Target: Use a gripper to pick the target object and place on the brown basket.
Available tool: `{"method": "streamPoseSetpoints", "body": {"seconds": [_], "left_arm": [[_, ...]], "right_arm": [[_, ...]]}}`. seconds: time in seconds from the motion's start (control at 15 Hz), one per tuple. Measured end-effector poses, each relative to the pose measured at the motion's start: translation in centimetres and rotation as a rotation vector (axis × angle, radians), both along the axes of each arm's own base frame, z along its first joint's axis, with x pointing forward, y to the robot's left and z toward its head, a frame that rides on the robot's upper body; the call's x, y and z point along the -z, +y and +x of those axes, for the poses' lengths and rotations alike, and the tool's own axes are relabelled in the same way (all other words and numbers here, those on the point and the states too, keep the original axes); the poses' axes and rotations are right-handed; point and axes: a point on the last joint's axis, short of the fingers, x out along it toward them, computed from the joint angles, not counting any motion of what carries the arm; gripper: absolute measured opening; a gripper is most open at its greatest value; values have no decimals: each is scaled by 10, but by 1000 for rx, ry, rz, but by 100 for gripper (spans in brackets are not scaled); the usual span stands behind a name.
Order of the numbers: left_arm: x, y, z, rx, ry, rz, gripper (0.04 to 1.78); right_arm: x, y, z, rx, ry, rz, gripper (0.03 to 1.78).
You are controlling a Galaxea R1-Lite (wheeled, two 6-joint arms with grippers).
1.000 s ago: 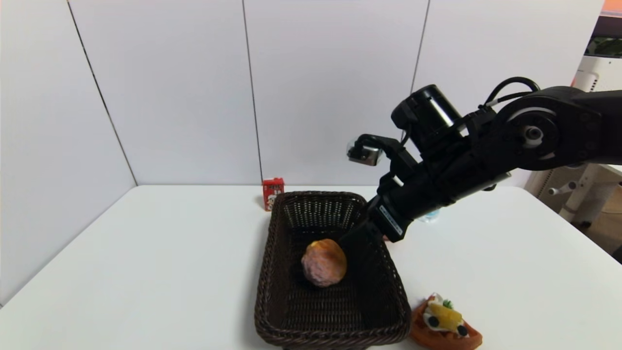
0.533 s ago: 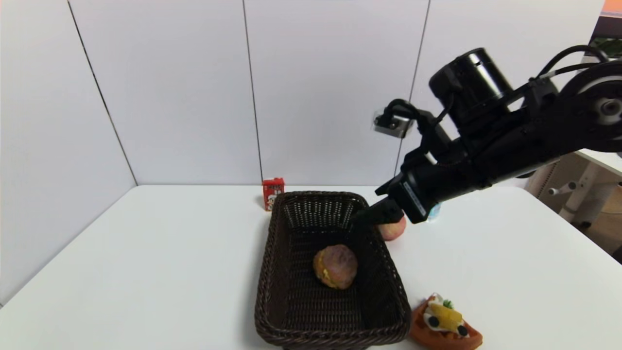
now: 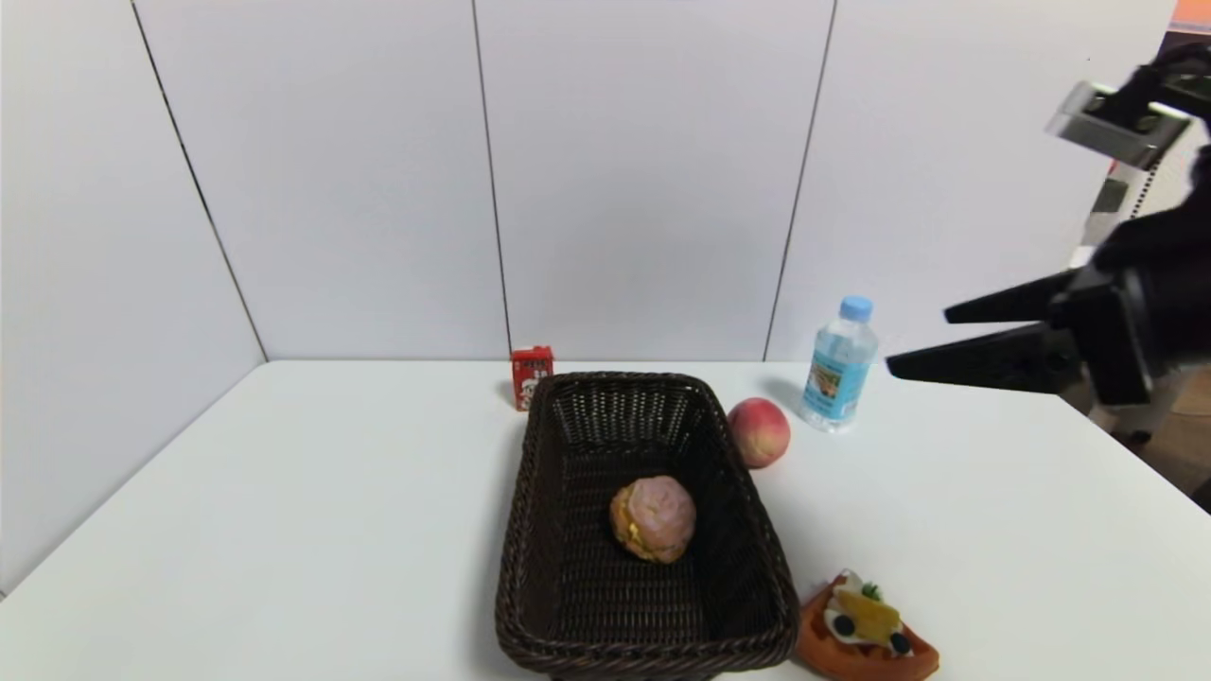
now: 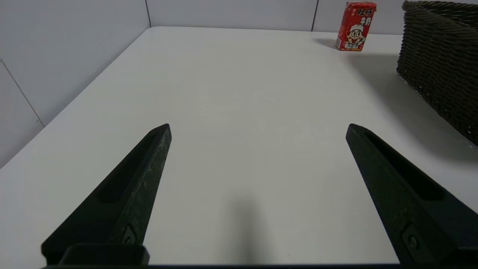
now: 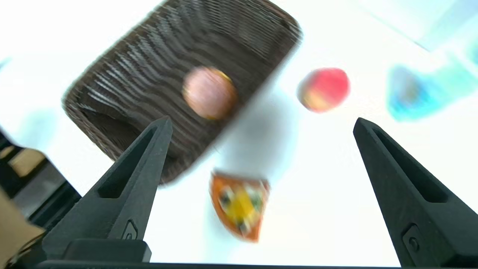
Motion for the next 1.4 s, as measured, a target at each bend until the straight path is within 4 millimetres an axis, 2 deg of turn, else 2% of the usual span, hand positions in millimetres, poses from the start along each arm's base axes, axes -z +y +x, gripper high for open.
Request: {"method": "streamPoseSetpoints", "body": {"seconds": [0.13, 0.27, 0.53, 0.67, 0.8, 1.07, 1.2, 1.4], "left_arm": [[0, 0, 0, 0, 0, 0, 169], [0, 0, 0, 0, -1, 0, 169], [0, 0, 0, 0, -1, 0, 169], [0, 0, 0, 1, -1, 0, 169], [0, 0, 0, 1, 0, 0, 169], [0, 0, 0, 0, 0, 0, 169], [0, 0, 0, 0, 0, 0, 169], [0, 0, 0, 0, -1, 0, 169]], "right_arm": [[11, -22, -35, 120, -23, -41, 169], [34, -38, -71, 242, -52, -88, 169], [97, -62, -143, 444, -174, -60, 169], [134, -67, -168, 519, -232, -31, 169], [167, -69, -184, 574, -315, -3, 169], [214, -69, -192, 600, -448, 49, 169], [228, -68, -198, 612, -482, 64, 169], [234, -68, -204, 632, -525, 111, 169]]}}
